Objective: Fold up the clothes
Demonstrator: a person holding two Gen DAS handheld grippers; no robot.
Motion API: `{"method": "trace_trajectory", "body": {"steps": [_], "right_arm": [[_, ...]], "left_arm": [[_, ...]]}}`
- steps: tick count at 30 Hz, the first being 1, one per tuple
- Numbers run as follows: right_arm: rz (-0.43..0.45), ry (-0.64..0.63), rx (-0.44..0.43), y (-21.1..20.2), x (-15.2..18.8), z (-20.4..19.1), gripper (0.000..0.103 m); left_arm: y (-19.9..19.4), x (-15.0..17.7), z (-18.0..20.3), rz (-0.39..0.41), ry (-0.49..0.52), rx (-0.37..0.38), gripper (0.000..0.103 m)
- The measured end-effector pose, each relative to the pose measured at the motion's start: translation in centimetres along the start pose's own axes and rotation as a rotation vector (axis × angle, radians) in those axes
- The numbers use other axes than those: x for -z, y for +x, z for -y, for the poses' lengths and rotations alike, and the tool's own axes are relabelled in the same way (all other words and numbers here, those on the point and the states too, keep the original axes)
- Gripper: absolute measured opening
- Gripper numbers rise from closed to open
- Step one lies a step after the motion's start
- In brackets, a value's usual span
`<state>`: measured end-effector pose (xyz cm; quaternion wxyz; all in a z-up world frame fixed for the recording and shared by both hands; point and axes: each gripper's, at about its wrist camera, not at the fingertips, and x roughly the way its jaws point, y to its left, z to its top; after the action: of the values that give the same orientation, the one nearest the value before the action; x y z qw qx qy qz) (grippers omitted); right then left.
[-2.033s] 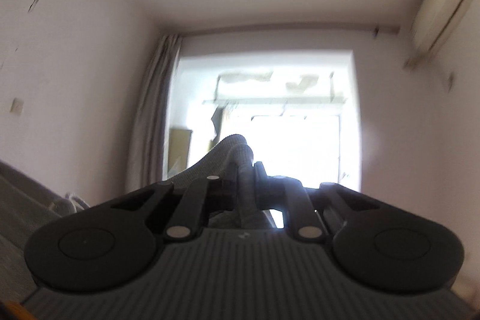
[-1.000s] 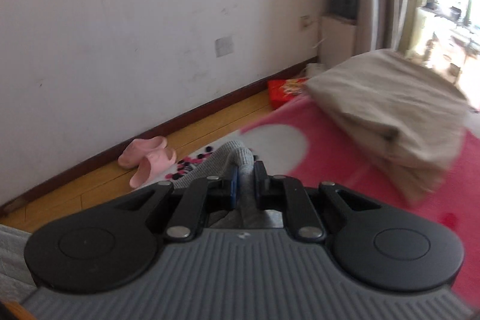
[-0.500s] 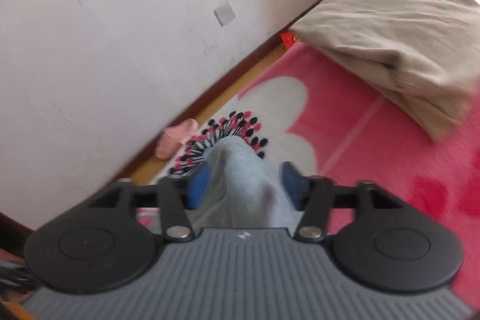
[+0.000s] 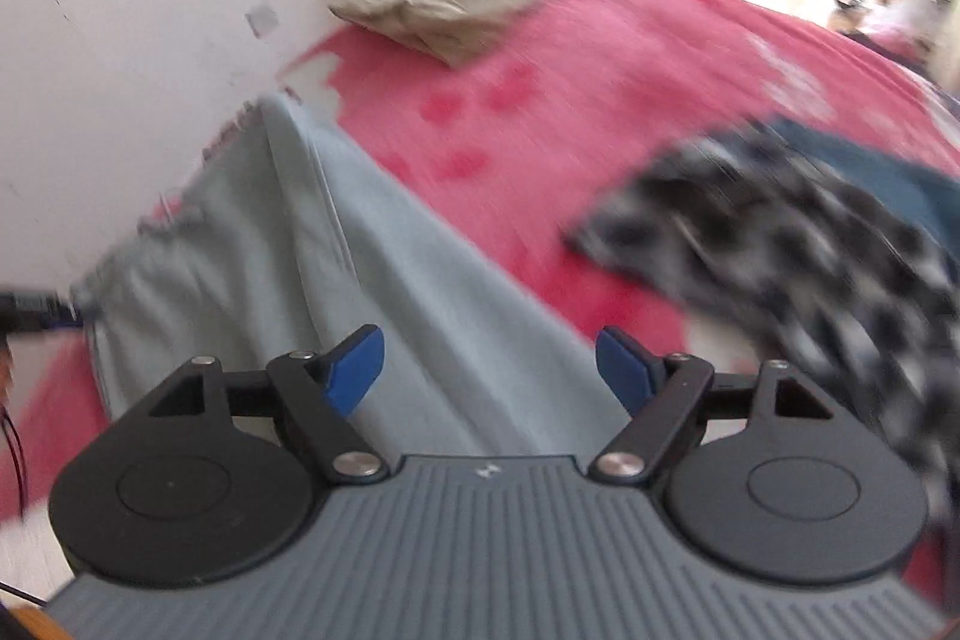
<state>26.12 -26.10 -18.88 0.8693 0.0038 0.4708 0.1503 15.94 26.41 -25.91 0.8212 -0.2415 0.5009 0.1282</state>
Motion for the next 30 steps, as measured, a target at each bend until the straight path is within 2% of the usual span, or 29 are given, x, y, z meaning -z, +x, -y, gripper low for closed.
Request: {"method": "trace_trajectory", "body": {"steps": [1, 6, 10, 12, 13, 14, 16, 19, 22, 25, 30], "right_arm": [[-0.003, 0.005, 0.017, -1.1, 1.8, 0.2, 0.077], [-0.049, -0.047, 0.085, -2.8, 8.2, -0.1, 0.076], [-0.053, -0.058, 0.082, -2.4, 10.5, -0.2, 0.075], [-0.068, -0.14, 0.128, -1.7, 11.4, -0.6, 0.074], [-0.082, -0.186, 0.156, -1.3, 11.9, -0.7, 0.067], [-0.096, -0.197, 0.179, -1.1, 12.1, -0.4, 0.043], [-0.125, -0.22, 0.223, -0.8, 12.6, 0.2, 0.014], [-0.051, -0.136, 0.215, -2.8, 12.0, 1.6, 0.01], [0.017, -0.068, 0.221, -4.9, 11.2, 2.9, 0.008], [0.076, -0.013, 0.245, -6.2, 10.2, 4.6, 0.006], [0.157, -0.039, 0.305, -6.0, 6.3, 7.9, 0.005]], "left_arm": [[-0.4, 0.1, 0.2, 0.008, 0.015, -0.019, 0.053], [-3.5, 0.3, 2.1, 0.066, 0.076, -0.059, 0.053], [-3.8, 0.4, 7.0, 0.049, 0.211, 0.007, 0.056], [-2.9, 0.6, 9.7, 0.03, 0.256, 0.042, 0.056], [-2.3, 0.7, 11.1, 0.02, 0.276, 0.061, 0.056], [-1.7, 0.9, 12.6, 0.01, 0.296, 0.081, 0.056], [-0.4, 1.1, 15.4, -0.01, 0.335, 0.12, 0.056], [2.2, 0.9, 19.8, -0.065, 0.357, 0.195, 0.057], [5.3, -0.1, 23.6, -0.145, 0.306, 0.265, 0.057], [7.4, -1.1, 26.1, -0.165, 0.276, 0.281, 0.057], [9.2, -2.2, 29.0, -0.106, 0.336, 0.234, 0.055]]}}
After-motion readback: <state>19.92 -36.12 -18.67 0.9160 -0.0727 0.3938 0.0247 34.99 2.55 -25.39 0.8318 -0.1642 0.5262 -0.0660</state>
